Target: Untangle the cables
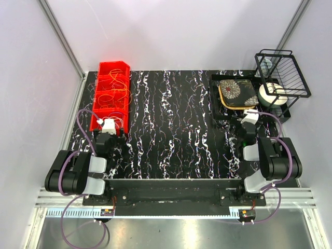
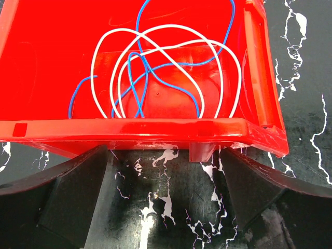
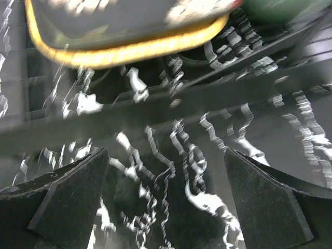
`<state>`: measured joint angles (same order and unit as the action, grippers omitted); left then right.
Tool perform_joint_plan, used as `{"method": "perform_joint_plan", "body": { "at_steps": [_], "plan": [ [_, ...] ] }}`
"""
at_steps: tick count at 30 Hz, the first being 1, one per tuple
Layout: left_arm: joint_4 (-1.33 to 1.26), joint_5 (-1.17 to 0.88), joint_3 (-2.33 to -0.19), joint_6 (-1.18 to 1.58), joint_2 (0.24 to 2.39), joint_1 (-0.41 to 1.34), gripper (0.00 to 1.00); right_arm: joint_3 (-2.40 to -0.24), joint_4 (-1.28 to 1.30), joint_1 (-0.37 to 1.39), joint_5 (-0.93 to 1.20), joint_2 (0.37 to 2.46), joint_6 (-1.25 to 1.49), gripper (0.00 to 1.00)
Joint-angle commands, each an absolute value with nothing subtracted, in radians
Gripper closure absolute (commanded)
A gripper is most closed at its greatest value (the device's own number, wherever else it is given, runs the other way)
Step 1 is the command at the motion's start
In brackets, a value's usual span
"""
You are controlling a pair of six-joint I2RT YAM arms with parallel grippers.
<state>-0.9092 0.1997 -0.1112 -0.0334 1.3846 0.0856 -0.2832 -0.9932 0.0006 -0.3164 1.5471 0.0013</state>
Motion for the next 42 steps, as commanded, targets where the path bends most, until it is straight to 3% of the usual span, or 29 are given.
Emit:
{"method": "perform_joint_plan", "body": {
  "at_steps": [1,42],
  "plan": [
    [-1.126,0.189,-0.222,-0.012,1.371,0.069,0.01,-0.385,-1.054,-0.07,-0.051,1.564,0.052,0.0],
    [-1.124,0.189,-0.225,-0.012,1.371,0.069,0.01,-0.387,-1.032,-0.11,0.021,1.554,0.067,0.0]
  ]
}}
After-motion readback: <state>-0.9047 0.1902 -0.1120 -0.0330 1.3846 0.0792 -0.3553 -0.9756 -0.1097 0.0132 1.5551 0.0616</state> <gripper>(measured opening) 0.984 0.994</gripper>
